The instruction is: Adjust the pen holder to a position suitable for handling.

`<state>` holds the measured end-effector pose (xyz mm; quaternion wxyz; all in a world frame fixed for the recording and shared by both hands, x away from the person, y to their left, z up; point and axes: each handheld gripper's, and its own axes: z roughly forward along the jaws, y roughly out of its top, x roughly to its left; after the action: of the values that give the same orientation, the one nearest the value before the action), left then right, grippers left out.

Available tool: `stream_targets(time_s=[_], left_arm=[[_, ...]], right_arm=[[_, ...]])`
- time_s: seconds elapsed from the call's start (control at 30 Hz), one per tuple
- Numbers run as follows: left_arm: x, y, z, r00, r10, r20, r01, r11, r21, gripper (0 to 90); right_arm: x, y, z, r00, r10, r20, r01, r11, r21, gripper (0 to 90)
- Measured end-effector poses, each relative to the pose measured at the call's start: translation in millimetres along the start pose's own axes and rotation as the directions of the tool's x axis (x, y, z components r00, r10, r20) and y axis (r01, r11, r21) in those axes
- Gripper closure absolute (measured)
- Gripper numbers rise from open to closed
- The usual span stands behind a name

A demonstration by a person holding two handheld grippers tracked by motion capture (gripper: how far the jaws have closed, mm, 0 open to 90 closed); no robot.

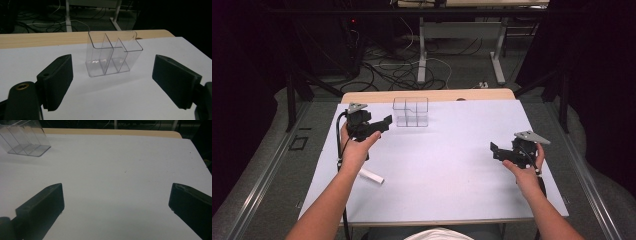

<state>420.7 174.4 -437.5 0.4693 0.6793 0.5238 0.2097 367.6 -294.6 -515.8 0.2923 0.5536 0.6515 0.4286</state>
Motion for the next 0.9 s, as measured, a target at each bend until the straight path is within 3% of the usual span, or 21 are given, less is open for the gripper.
stream_targets(time_s=[0.33,0.53,0.9], left_arm=[[2.4,19.8,14.5,0.9992,-0.015,-0.037,0.015,0.9999,0.000,21.5],[2.0,32.0,24.2,0.9976,0.015,-0.067,-0.015,0.9999,-0.005,24.0],[2.7,53.1,43.2,0.9966,0.027,-0.078,-0.027,0.9996,-0.008,29.4]], right_arm=[[-0.9,0.8,-2.1,0.9999,-0.009,0.007,0.008,1.000,0.005,0.0],[-1.5,-0.1,-3.7,0.9999,0.007,0.010,-0.007,1.000,-0.003,0.0],[-0.2,-1.1,-2.7,0.9999,0.011,0.005,-0.011,1.000,0.009,0.0]])
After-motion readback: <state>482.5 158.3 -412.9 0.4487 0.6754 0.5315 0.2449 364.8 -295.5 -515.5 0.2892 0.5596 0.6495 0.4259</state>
